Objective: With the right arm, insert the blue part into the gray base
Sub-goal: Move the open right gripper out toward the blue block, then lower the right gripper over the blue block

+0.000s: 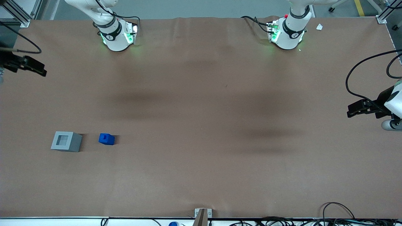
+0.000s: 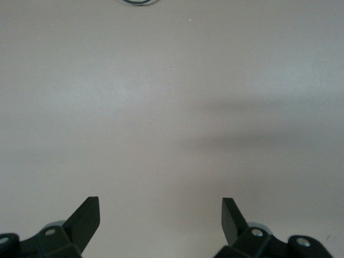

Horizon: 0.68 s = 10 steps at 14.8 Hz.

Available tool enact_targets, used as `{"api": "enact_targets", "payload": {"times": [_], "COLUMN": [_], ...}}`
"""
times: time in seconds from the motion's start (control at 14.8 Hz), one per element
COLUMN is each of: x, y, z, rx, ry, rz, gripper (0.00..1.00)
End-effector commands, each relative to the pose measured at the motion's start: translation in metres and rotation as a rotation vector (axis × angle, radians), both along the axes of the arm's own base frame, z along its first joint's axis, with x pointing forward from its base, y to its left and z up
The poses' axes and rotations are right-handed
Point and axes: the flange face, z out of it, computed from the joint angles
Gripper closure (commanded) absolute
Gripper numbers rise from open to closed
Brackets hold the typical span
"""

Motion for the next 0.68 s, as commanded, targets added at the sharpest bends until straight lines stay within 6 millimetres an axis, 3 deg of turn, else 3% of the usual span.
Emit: {"api": "enact_targets", "payload": {"times": [0.0,0.27,0.47,0.61], "x": [0.025,0.072,0.087,0.092], "y": [-0.009,-0.01,-0.002,0.016], "z": [-0.041,-0.122,-0.169,-0.209], "rx": [-0.001,0.024,0.035,0.047], "ry": [0.052,0.056,-0.024,-0.086], "rz": [-0.005,-0.013,0.002,0.03], "gripper": [0.0,0.0,0.0,0.0]}}
